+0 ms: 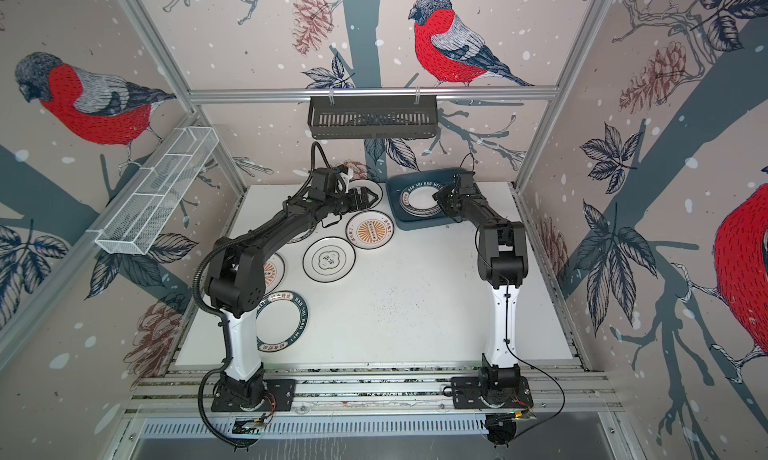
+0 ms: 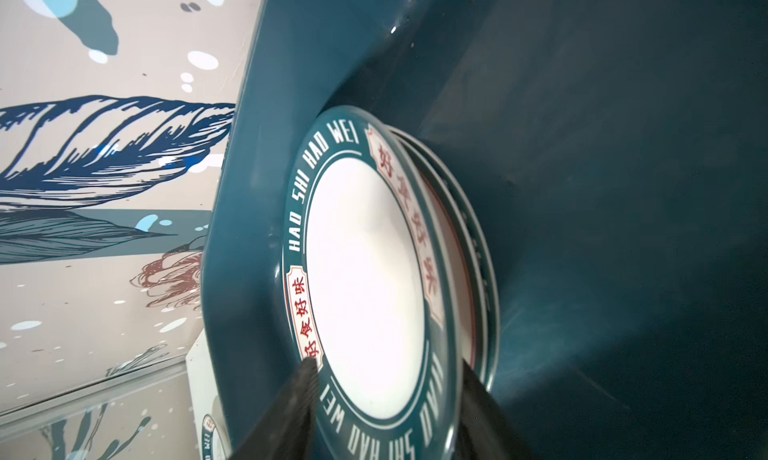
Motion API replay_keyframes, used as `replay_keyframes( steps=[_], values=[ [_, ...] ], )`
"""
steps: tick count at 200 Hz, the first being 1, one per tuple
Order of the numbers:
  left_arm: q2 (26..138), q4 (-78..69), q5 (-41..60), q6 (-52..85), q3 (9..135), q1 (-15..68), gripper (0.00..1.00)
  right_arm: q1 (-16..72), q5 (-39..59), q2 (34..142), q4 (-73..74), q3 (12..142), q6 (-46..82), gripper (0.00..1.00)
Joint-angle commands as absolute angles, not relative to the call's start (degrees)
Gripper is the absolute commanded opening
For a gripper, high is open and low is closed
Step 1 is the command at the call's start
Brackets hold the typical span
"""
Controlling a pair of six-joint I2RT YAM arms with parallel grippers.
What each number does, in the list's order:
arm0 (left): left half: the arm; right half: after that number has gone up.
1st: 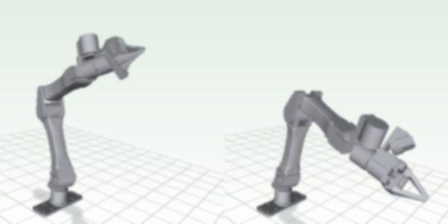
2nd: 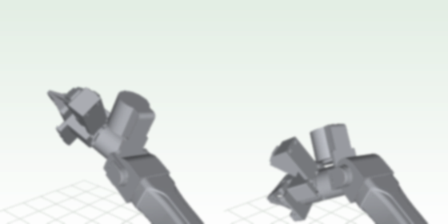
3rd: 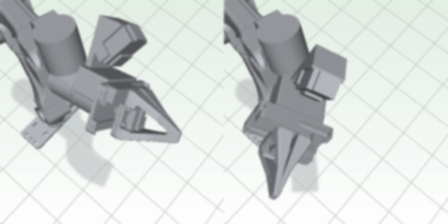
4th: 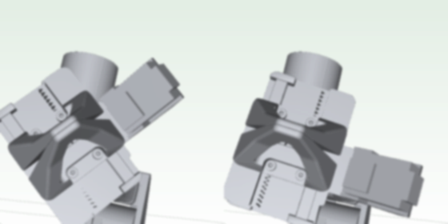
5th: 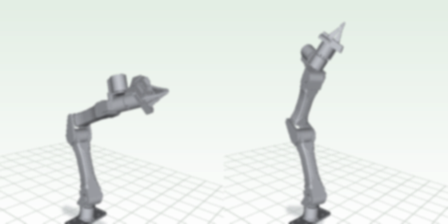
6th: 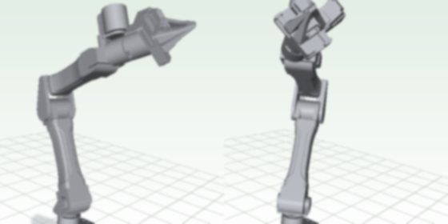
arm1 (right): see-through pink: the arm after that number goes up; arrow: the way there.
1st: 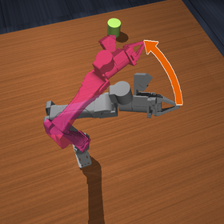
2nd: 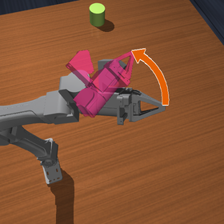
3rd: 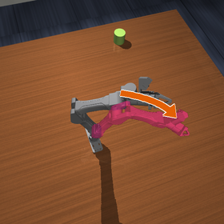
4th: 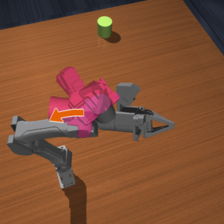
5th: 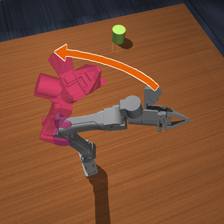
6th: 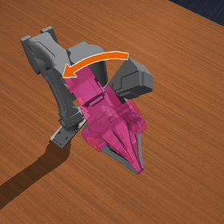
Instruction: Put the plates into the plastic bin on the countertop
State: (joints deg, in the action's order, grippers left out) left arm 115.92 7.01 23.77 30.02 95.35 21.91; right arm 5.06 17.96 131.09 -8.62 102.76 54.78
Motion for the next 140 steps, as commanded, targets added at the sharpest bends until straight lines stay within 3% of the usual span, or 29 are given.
replay_keyframes(
  steps=[1,69,140],
  values=[
    [114.55,6.08,23.03,30.26,94.64,21.88,0.96,5.23,14.95,129.85,-12.38,103.90,51.59,0.58],
    [110.52,5.27,22.20,29.89,89.67,21.70,0.96,6.73,9.59,127.94,-18.46,109.51,45.80,0.70],
    [104.15,4.40,20.99,30.03,82.04,21.10,0.96,11.79,5.44,119.71,-15.99,102.98,43.15,0.86]
  ],
)
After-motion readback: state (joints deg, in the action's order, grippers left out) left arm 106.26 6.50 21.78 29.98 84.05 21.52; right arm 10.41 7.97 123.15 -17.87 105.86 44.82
